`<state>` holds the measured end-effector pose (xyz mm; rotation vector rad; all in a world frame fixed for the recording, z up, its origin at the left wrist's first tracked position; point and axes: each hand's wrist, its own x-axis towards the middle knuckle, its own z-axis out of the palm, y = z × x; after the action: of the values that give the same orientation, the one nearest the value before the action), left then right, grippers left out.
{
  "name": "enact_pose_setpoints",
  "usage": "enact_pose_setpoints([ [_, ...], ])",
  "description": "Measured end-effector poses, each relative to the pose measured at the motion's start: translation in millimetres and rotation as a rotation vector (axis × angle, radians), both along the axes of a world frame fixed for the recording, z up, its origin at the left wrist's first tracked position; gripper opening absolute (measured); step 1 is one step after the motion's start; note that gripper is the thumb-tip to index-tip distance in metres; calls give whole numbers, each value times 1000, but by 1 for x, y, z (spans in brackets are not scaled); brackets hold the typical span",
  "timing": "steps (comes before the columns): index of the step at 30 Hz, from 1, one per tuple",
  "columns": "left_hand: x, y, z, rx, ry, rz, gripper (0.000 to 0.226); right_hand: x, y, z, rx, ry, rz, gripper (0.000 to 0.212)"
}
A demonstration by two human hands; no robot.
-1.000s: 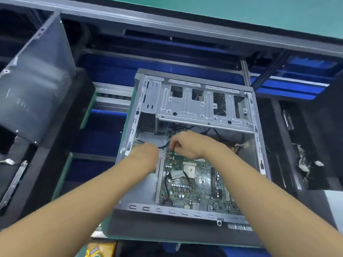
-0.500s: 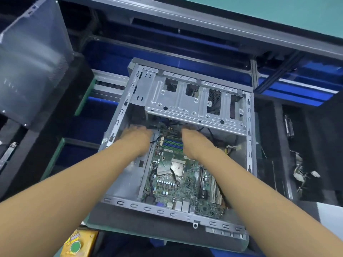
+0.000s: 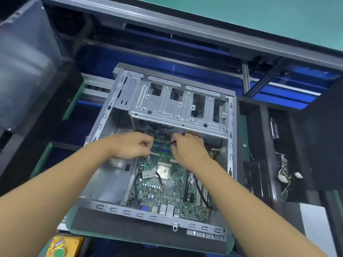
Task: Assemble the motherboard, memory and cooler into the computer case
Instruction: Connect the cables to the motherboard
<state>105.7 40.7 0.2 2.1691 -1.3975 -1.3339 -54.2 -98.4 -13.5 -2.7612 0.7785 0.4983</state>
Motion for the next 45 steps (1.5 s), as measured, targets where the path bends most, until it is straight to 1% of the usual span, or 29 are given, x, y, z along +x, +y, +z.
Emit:
enact_pose_setpoints([
  [1, -1, 1, 5, 18, -1, -54, 17, -3, 2, 2, -47, -14, 40, 33],
  [2, -2, 2, 10, 40, -4, -89, 25, -6, 4, 4, -58, 3, 102, 34],
  [3, -2, 2, 12, 64, 1, -93, 35, -8, 6, 7, -14, 35, 173, 35],
  [5, -1, 2, 18, 89, 27, -29, 46, -11, 9, 18, 215, 87, 279, 34],
  [6, 0, 2, 18, 87, 43, 3, 46, -11, 13, 24, 334, 83, 299, 34],
  [7, 0, 3, 19, 88, 54, 16, 47, -12, 18, 29, 392, 55, 311, 37],
  [9, -1, 3, 21, 133, 109, -17, 53, -13, 33, 37, 361, -23, 370, 37],
  [10, -3, 4, 23, 175, 179, -37, 57, -12, 43, 40, 321, -75, 409, 34],
  [12, -7, 2, 25, 254, 282, -53, 67, -8, 61, 42, 230, -170, 480, 32],
  [14, -14, -2, 22, 326, 318, -14, 74, -3, 77, 43, 114, -255, 562, 33],
  [16, -23, -9, 17, 332, 410, 72, 73, 1, 92, 41, 74, -300, 635, 27],
  [18, -34, -18, 12, 317, 582, 177, 61, 6, 104, 36, 101, -282, 673, 23],
  [19, -40, -22, 11, 308, 645, 181, 55, 8, 109, 35, 140, -259, 670, 24],
  [21, -42, -26, 9, 283, 719, 80, 48, 8, 111, 35, 222, -227, 626, 27],
  [23, -39, -27, 7, 257, 773, 24, 43, 6, 104, 37, 241, -261, 581, 28],
  [25, -38, -25, 4, 196, 778, 41, 38, 2, 93, 42, 250, -320, 543, 28],
  [26, -39, -24, 1, 124, 750, 69, 31, 1, 89, 48, 257, -348, 533, 28],
  [27, -40, -22, -5, -23, 659, 139, 23, -2, 85, 54, 275, -375, 531, 27],
  [28, -40, -20, -11, -203, 522, 263, 23, -4, 81, 60, 301, -402, 526, 26],
  [29, -37, -17, -13, -324, 459, 369, 24, -8, 76, 64, 323, -448, 490, 24],
  [30, -29, -13, -11, -316, 517, 403, 19, -13, 69, 66, 355, -512, 388, 23],
  [31, -19, -10, -7, -247, 651, 414, 23, -17, 58, 68, 387, -571, 216, 25],
  [32, -10, -7, -6, -196, 743, 436, 30, -20, 45, 71, 435, -591, 11, 27],
  [33, -3, -5, -5, -196, 776, 479, 35, -22, 32, 72, 505, -535, -147, 27],
  [34, 6, -4, -1, -214, 764, 519, 38, -24, 18, 73, 581, -428, -229, 28],
  [36, 6, -1, 0, -251, 751, 564, 40, -24, -2, 69, 659, -227, -191, 38],
  [39, 0, 4, -2, -327, 808, 615, 41, -26, -13, 63, 728, -150, -101, 44],
  [42, -1, 4, 0, -384, 821, 644, 43, -30, -8, 54, 936, -133, -97, 32],
  [45, -6, 2, 0, -430, 790, 637, 42, -31, 4, 44, 1078, -156, -102, 15],
])
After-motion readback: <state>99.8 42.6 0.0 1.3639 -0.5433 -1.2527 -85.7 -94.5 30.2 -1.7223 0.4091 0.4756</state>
